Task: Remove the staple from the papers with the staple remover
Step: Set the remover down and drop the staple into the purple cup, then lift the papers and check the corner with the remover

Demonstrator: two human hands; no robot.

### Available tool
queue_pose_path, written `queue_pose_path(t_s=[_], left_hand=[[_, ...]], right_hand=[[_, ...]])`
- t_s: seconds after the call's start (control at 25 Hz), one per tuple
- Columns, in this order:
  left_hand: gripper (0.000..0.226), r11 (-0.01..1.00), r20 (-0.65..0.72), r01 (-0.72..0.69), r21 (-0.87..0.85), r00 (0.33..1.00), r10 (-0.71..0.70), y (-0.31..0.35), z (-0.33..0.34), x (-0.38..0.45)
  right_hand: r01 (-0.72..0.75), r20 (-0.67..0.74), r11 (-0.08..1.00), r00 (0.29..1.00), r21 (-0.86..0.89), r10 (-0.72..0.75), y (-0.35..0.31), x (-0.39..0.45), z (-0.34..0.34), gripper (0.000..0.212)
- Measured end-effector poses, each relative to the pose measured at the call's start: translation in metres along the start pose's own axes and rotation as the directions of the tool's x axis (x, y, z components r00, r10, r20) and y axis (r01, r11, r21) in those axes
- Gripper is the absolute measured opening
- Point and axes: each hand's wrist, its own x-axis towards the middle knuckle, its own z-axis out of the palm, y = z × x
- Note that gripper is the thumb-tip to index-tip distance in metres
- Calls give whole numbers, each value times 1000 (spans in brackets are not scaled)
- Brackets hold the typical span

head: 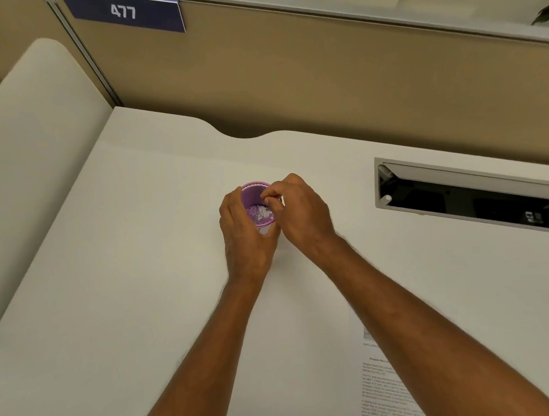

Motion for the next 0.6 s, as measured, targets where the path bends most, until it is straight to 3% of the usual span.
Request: queue_pose_path(t_s=[0.2,0.36,0.48,0.6], left_hand=[[94,992,-45,-23,120,999,28,1,-2,-6],[87,971,-116,-56,234,990,85,5,0,-55],[71,955,131,-180,234,980,153,8,16,-126],[62,902,448,-378,210,857,255,7,32,-199]], right_hand=[[-14,-119,995,993,97,26,3,-19,-13,17],[-79,-266,960,952,269,152,52,-98,-37,7],[-188,-293,948,920,257,262,106,-180,-41,12],[-333,-304,930,879,157,366,153,-251,-42,21]])
